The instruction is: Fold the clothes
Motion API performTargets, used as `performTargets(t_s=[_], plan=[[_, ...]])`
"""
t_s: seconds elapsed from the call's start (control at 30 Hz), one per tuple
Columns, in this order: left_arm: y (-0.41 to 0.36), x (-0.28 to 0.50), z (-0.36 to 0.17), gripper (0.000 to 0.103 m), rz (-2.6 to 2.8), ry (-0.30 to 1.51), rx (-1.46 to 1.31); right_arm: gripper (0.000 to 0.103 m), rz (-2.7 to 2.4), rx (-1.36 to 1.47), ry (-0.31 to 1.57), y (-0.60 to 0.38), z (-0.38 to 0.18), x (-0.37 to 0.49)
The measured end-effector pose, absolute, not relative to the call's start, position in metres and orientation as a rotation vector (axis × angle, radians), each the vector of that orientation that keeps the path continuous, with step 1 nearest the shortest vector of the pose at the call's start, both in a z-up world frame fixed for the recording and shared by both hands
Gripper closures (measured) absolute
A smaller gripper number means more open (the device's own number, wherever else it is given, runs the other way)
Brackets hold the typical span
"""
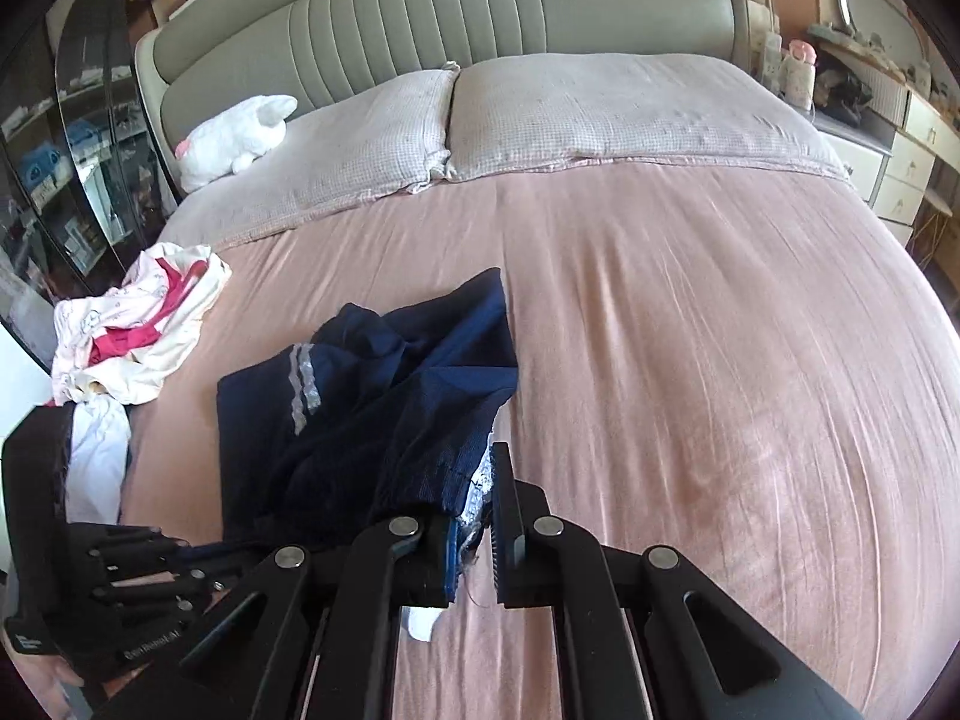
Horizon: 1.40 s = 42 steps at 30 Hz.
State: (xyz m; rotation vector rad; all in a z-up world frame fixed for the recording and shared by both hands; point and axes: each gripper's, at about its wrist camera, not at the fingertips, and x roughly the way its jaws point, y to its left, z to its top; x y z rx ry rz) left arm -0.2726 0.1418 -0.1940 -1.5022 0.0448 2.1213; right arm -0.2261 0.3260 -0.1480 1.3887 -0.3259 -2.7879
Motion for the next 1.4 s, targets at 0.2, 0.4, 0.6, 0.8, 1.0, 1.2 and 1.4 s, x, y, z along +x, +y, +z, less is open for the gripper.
performTargets(t_s=[0.2,0.4,0.6,0.8,1.0,1.2,1.4], plan=[[0.155,-0.262,-0.193,0.043,2.252,0.052,-1.477,0.098,-2.799,1.236,-0.334,0.315,-0.125,-0.22],[0.166,-0.258,-0.202,0.098,2.358,0.335,-1.501,0.098,-2.874,1.131,-0.313,0.326,-0.107,-0.21],[0.123,-0.251,-0.115,0.1,2.515,0.272,-1.316,0.098,-2.946,1.167,-0.341,0.356,-0.095,-0.197],[0.094,-0.227,0.035,0.1,2.633,0.157,-0.921,0.098,-2.977,0.99,-0.03,0.334,-0.018,-0.165],[0.089,-0.244,0.103,0.1,2.683,0.219,-0.749,0.097,-2.999,0.819,0.088,0.33,0.064,-0.163],[0.096,-0.305,0.041,0.1,2.659,0.279,-0.943,0.097,-2.874,1.094,0.011,0.333,0.024,-0.244],[0.086,-0.299,0.069,0.099,2.687,0.289,-0.835,0.097,-2.945,0.871,-0.058,0.329,0.059,-0.258]])
